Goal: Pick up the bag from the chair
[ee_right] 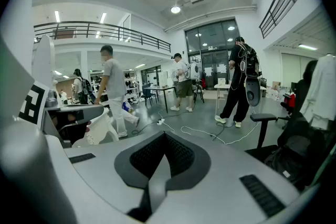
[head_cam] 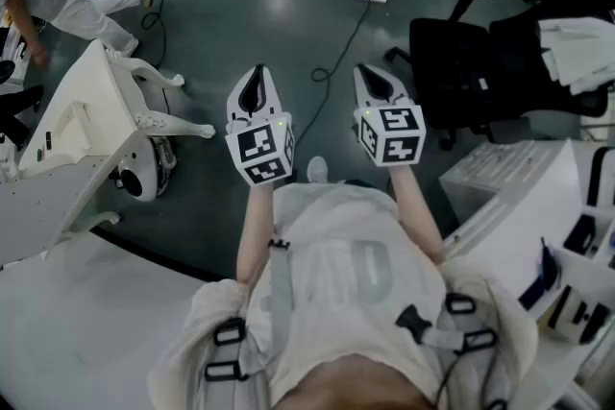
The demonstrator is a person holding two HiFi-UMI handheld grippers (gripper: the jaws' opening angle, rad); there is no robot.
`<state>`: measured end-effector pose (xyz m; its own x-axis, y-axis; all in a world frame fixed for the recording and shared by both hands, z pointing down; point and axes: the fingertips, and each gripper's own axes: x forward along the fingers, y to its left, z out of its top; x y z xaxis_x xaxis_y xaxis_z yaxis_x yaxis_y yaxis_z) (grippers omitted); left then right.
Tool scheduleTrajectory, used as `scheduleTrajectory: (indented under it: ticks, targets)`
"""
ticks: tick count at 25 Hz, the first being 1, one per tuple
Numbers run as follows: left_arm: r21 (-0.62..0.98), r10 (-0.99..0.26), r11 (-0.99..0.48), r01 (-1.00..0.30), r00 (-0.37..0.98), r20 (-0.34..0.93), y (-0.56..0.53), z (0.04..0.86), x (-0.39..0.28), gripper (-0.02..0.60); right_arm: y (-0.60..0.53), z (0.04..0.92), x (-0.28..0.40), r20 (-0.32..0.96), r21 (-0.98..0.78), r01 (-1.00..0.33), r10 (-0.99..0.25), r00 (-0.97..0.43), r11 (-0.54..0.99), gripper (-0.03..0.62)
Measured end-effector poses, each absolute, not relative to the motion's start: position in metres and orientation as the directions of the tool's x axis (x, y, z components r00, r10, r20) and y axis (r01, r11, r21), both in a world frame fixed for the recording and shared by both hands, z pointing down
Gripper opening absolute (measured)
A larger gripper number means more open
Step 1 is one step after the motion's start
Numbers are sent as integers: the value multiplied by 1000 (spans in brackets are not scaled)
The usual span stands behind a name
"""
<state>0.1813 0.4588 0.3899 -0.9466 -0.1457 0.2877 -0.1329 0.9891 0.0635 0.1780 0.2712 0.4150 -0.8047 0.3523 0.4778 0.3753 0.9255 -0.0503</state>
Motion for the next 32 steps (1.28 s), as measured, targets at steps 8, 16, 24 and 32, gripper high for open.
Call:
scheduleTrajectory:
  ticks: [8, 16, 24, 32]
  targets:
    - [67, -173, 985, -160, -940, 293, 475, 395, 167, 9, 291, 417, 173, 470, -76, 378, 367, -802, 923, 6]
    - [103, -166, 984, -142, -942, 293, 491, 400, 161, 9, 302, 412, 167, 479, -49, 402, 375, -794, 914, 6]
    - [170, -134, 981, -98, -967, 216, 525, 403, 138, 9, 349, 416, 131, 467, -23, 514, 464, -753, 857, 6]
    - [140, -153, 982, -127, -969, 195, 558, 428, 84, 9, 431, 455, 59, 480, 20, 646, 560, -676, 763, 6]
